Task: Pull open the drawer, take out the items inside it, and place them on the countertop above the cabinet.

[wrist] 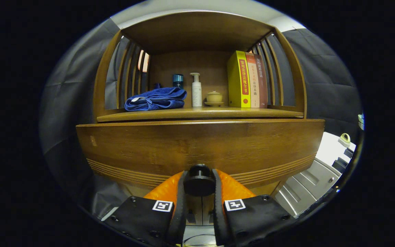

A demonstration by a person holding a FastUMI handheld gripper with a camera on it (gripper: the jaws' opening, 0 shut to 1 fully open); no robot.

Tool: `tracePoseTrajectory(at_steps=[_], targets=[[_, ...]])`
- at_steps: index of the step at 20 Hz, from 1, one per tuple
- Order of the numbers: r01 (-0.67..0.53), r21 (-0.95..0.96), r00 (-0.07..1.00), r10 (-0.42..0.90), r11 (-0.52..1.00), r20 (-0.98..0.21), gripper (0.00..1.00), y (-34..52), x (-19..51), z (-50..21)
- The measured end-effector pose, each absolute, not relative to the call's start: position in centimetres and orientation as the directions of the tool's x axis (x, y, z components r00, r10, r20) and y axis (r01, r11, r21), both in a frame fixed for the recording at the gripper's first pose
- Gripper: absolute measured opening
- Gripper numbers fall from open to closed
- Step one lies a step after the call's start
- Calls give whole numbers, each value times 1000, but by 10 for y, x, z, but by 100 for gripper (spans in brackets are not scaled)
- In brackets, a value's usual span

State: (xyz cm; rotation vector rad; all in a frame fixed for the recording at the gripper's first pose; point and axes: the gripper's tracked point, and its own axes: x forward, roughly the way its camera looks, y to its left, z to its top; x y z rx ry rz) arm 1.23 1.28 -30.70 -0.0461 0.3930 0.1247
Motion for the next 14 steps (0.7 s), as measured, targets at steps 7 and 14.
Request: tracePoseTrajectory(at_steps=[7, 14], targets=[[-127, -42, 910, 99, 991, -402, 41, 11, -28, -293], [-143, -52, 898, 108, 988, -425, 41, 8, -61, -281]])
